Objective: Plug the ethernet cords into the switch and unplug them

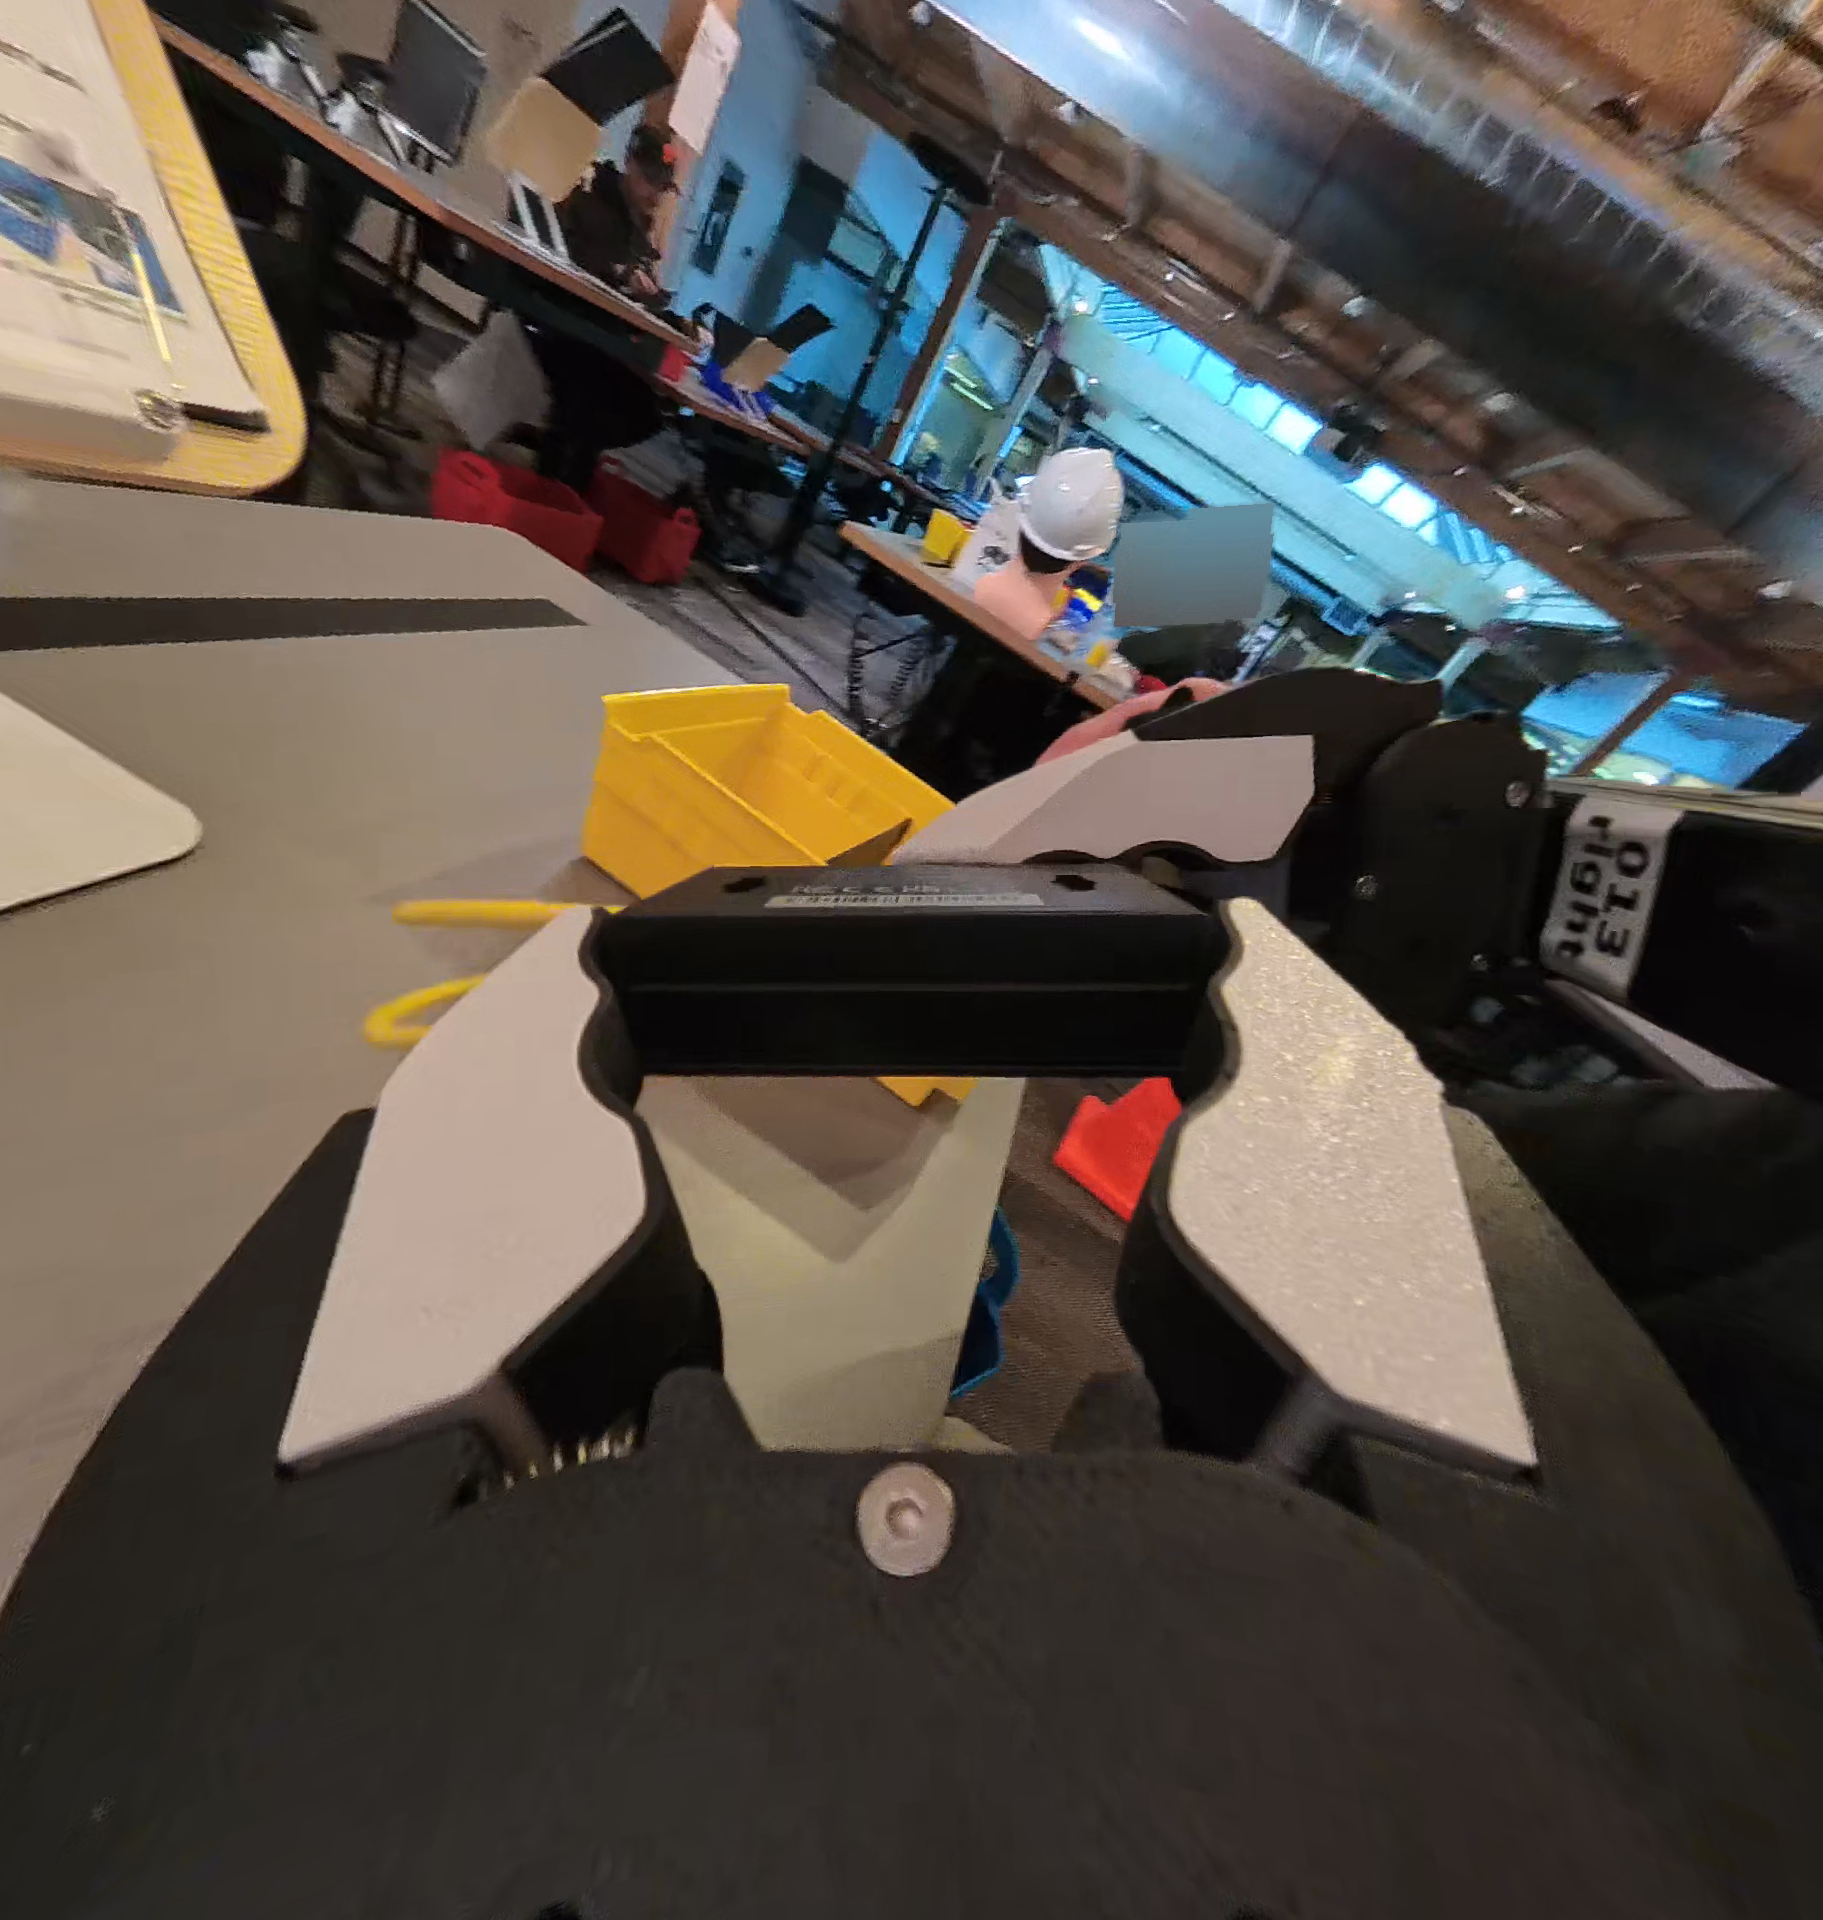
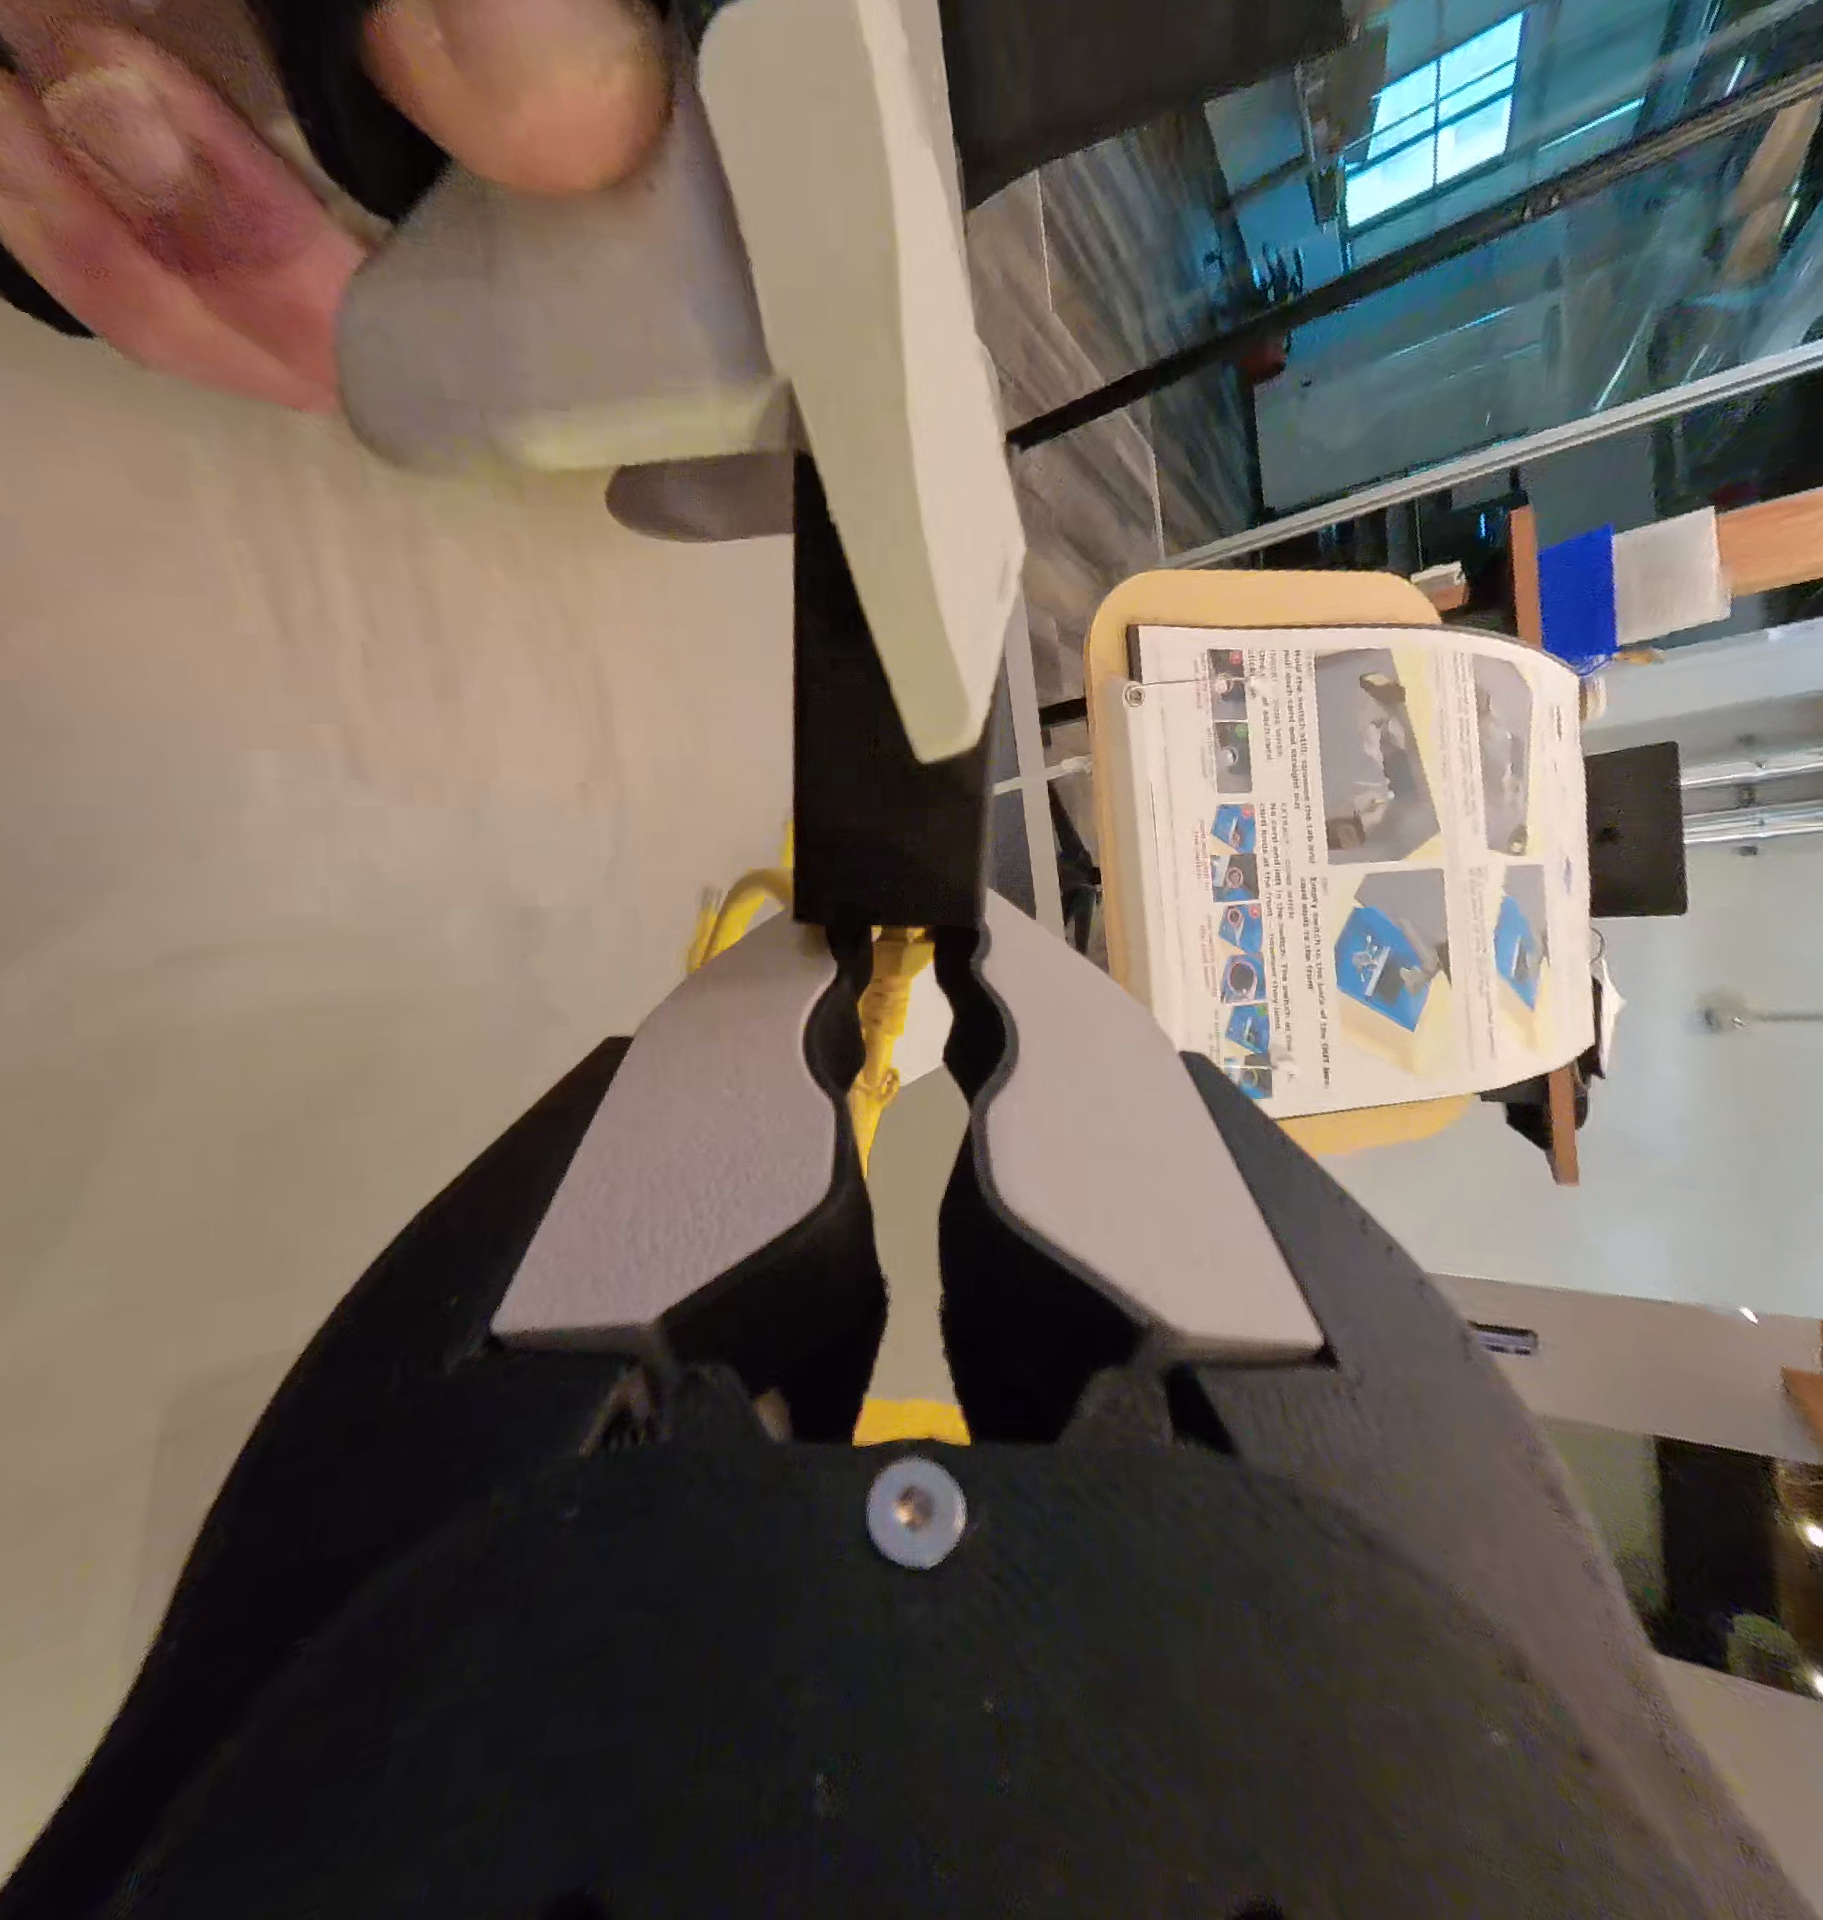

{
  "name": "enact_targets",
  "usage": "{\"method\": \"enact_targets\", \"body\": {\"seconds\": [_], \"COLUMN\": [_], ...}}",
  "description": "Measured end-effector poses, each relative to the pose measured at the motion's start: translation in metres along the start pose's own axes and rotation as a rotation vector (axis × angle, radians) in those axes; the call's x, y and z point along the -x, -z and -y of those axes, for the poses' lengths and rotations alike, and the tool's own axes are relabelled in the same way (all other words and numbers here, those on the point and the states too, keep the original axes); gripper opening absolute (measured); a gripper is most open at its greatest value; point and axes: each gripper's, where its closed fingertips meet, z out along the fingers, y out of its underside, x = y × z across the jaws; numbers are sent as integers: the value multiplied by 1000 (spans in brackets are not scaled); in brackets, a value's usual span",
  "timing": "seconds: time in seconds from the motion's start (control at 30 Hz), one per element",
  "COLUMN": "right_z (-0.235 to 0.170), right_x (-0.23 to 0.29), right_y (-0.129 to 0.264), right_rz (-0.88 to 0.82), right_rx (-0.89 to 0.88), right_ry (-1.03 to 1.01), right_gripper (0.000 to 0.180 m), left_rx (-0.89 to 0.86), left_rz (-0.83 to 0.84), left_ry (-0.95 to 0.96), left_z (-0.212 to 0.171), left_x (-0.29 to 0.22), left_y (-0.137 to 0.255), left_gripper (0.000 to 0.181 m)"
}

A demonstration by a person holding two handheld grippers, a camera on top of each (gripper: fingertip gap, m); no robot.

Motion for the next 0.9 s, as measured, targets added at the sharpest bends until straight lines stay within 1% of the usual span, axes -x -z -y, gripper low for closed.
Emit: {"method": "enact_targets", "body": {"seconds": [0.07,0.1,0.17,0.23,0.33,0.4,0.47,0.53,0.6,0.7,0.77,0.83,0.9], "right_z": [-2,-1,2,7,14,15,17,15,19,20,21,24,21], "right_x": [2,2,0,-1,-1,-1,-4,-4,-4,2,5,8,9], "right_y": [-3,-2,3,6,13,16,21,17,19,16,14,14,13], "right_rz": [-4,6,15,62,125,174,176,157,92,63,20,9,-7], "right_rx": [24,1,-41,-118,-236,-288,-326,-302,-306,-292,-268,-264,-237], "right_ry": [16,6,-14,-83,-178,-240,-269,-250,-150,-106,-50,-36,-28], "right_gripper": [12,12,12,12,12,12,12,12,12,14,26,18,14], "left_rx": [5,11,11,-1,-2,-9,-25,-30,-54,-55,-52,-62,-52], "left_rz": [54,48,3,-93,-182,-209,-223,-191,-215,-196,-186,-198,-184], "left_ry": [-72,-72,-26,83,117,141,139,109,163,155,158,178,162], "left_z": [0,0,4,9,10,8,11,12,15,17,15,18,17], "left_x": [1,-2,-4,-6,-11,-14,-17,-15,-17,-14,-13,-12,-12], "left_y": [0,0,0,3,5,5,4,4,5,7,7,8,7], "left_gripper": [103,103,103,102,102,102,102,103,103,103,102,102,102]}}
